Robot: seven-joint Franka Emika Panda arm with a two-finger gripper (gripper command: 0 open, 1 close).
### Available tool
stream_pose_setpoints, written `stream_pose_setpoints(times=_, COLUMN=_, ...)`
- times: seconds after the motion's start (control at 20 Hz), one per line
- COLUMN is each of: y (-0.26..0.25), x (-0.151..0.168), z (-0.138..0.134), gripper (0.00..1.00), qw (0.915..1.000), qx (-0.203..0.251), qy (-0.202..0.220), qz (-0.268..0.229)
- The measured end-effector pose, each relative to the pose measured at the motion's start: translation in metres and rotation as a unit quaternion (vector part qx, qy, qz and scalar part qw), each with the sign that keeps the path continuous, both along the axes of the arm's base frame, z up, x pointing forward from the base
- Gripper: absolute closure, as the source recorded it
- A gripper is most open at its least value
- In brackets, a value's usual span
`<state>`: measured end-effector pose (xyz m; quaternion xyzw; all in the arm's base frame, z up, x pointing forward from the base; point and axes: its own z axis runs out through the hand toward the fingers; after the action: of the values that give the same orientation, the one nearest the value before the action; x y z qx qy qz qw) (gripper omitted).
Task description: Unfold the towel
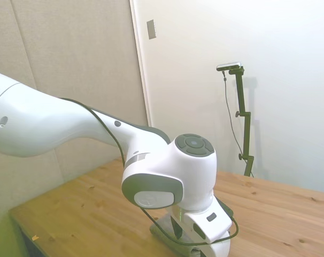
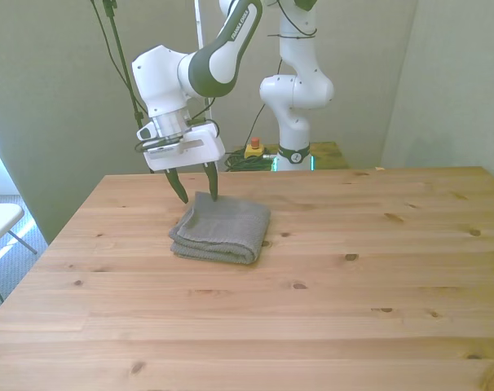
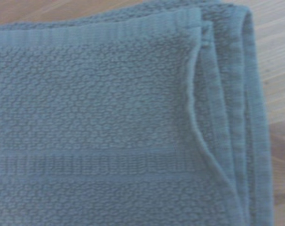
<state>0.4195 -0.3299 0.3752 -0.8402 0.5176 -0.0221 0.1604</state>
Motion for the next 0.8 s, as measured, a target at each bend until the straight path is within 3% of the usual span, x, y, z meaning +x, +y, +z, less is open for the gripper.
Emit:
stream_pose_setpoints(times=0.2, y=0.0074, x=0.0008, z=-0.0026, gripper=1.00, qw=0.9996, qx=0.017, qy=0.001, qz=0.024)
stream_pose_setpoints(times=0.8, y=0.0066, x=0.0037, z=0.0067, gripper=1.00, qw=0.9994, qx=0.015, qy=-0.005, qz=0.031)
